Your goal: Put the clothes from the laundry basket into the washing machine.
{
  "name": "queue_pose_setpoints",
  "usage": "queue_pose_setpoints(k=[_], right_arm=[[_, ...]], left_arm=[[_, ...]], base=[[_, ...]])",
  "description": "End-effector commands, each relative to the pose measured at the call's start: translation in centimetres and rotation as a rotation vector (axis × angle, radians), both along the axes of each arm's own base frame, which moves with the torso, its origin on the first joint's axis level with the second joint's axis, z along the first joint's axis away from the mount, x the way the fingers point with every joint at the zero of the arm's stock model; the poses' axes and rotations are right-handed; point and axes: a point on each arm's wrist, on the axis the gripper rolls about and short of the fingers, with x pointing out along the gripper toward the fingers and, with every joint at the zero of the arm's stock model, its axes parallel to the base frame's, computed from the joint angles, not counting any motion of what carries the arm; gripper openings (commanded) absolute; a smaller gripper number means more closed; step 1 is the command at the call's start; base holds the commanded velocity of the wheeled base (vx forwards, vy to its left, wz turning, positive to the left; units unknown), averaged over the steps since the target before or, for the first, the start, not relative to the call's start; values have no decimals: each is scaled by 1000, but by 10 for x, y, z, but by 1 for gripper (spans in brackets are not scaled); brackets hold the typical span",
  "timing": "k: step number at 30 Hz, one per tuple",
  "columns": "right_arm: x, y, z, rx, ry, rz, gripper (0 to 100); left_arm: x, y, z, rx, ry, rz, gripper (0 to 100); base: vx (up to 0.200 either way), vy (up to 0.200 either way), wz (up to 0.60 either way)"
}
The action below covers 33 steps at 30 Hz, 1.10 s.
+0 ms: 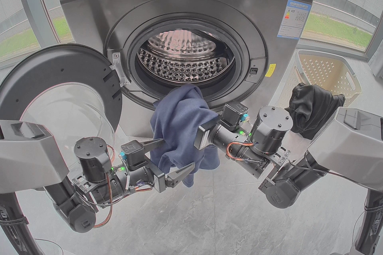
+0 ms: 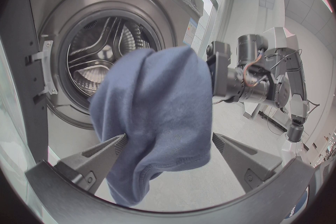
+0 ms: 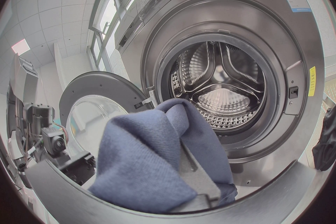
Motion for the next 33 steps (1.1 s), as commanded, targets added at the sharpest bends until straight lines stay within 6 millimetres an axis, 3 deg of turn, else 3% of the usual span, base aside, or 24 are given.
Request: queue_pose_setpoints(k=[1, 14, 27, 28, 33], right_arm=[[-5, 7, 6, 16, -15, 22, 0], [-16, 18, 3, 11, 2, 38, 0], [-21, 21, 2, 17, 18, 35, 0], [-21, 21, 2, 18, 19, 35, 0], [-21, 21, 2, 19, 18, 35, 0]], left_arm=[[16, -14, -21, 17, 29, -13, 100], [52, -37, -34, -21, -9, -1, 100], [80, -46, -29, -106, -52, 144, 100], [81, -46, -28, -110, -55, 147, 0], [81, -45, -27, -114, -53, 153, 0]], base=[[0, 0, 0], [0, 0, 0], [0, 0, 0], [0, 0, 0], [0, 0, 0]])
